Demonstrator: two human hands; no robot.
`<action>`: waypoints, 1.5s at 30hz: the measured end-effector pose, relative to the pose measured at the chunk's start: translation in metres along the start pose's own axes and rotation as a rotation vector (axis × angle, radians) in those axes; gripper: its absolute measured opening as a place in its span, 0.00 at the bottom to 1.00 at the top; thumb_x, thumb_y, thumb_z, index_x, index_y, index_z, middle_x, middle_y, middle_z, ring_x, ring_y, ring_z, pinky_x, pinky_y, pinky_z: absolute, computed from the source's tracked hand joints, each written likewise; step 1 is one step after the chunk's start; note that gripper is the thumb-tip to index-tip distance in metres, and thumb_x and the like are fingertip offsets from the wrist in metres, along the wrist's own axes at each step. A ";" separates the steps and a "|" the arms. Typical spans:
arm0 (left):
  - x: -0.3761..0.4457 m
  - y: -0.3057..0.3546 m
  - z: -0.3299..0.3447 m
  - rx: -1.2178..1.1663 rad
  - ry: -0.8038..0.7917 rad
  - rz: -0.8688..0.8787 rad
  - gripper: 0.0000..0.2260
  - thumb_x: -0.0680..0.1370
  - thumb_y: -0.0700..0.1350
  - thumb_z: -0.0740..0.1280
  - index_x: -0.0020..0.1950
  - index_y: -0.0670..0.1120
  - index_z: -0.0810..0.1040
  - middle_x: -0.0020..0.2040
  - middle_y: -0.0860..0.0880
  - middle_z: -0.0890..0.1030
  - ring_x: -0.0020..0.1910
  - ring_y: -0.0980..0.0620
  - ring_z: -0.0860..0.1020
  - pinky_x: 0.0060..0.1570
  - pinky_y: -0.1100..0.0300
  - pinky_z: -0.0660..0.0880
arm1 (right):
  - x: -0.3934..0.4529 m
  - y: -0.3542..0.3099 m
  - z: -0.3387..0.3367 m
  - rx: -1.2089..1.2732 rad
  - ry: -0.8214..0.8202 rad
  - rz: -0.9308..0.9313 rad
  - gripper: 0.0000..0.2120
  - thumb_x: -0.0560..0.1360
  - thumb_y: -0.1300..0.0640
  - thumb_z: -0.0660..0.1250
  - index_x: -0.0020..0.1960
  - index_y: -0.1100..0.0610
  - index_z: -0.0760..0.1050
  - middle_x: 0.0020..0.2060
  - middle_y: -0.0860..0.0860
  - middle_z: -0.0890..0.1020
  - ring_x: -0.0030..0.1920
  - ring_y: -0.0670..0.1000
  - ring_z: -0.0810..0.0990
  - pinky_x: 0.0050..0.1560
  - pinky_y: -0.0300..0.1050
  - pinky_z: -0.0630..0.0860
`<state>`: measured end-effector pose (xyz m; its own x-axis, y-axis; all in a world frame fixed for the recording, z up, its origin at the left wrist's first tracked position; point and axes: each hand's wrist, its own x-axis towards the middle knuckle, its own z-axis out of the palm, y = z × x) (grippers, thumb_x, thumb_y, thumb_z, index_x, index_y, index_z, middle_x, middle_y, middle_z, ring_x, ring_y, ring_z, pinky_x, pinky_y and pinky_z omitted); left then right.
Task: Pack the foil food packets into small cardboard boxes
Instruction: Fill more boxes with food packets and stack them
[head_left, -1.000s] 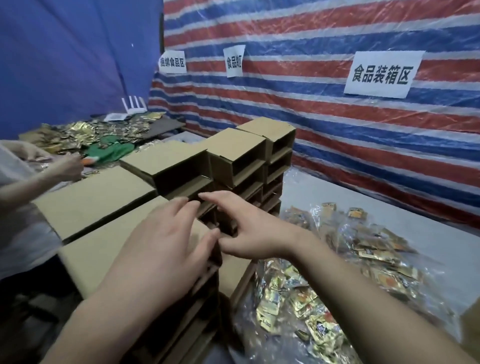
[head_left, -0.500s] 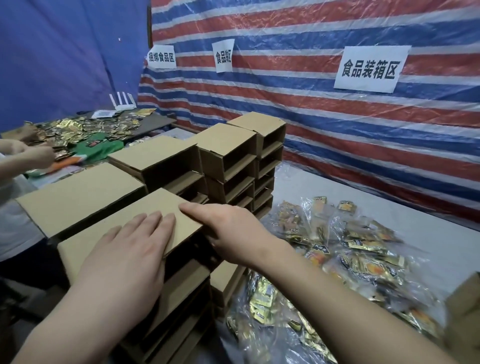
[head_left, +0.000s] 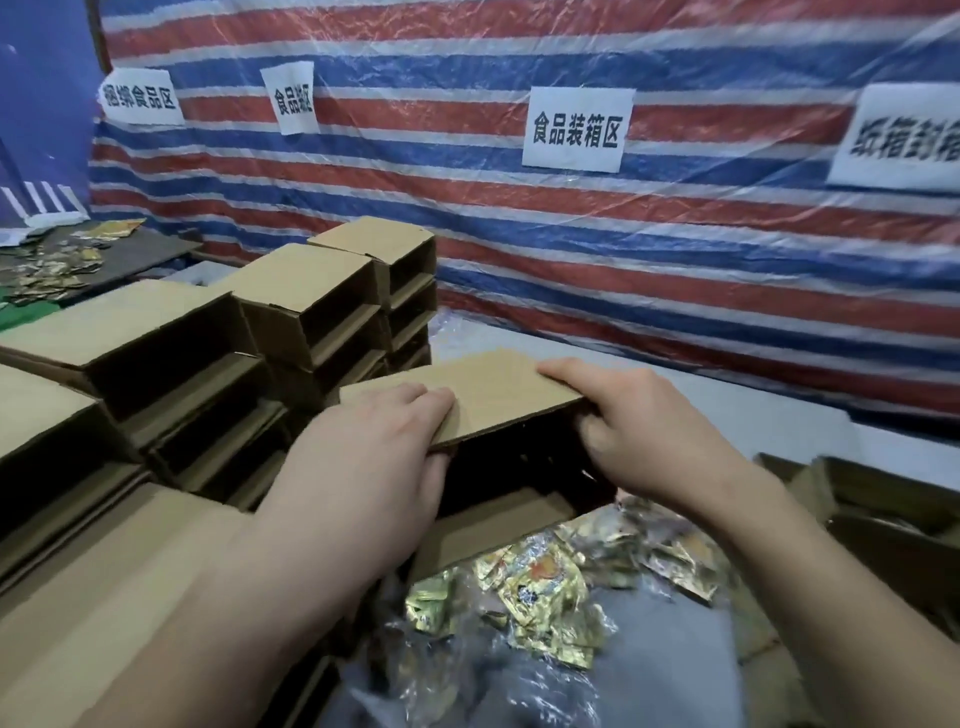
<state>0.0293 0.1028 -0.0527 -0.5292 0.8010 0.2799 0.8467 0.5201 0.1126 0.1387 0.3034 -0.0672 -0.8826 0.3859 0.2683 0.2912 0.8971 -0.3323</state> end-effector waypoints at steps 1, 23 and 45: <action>0.006 0.006 0.011 -0.063 -0.003 0.020 0.14 0.77 0.49 0.61 0.62 0.52 0.73 0.62 0.55 0.76 0.62 0.51 0.74 0.58 0.52 0.73 | -0.010 0.013 -0.003 -0.006 0.006 0.052 0.28 0.75 0.62 0.59 0.72 0.44 0.71 0.64 0.52 0.80 0.62 0.57 0.77 0.61 0.50 0.74; -0.035 0.044 0.281 -0.710 -0.705 -0.035 0.13 0.78 0.53 0.68 0.59 0.52 0.70 0.54 0.55 0.76 0.53 0.57 0.74 0.48 0.67 0.68 | -0.207 0.122 0.167 0.174 -0.501 0.795 0.10 0.81 0.51 0.60 0.55 0.54 0.78 0.54 0.52 0.82 0.55 0.54 0.79 0.52 0.45 0.74; -0.112 -0.007 0.347 -0.790 -0.779 -0.241 0.08 0.80 0.57 0.64 0.50 0.53 0.75 0.46 0.54 0.80 0.47 0.58 0.78 0.50 0.56 0.77 | -0.229 0.095 0.260 0.237 -0.706 0.900 0.14 0.81 0.47 0.61 0.57 0.56 0.74 0.55 0.55 0.81 0.55 0.55 0.79 0.50 0.43 0.72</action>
<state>0.0630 0.1122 -0.4157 -0.3399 0.8151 -0.4691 0.3698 0.5745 0.7302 0.2727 0.2448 -0.3949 -0.4233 0.5896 -0.6878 0.9059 0.2689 -0.3271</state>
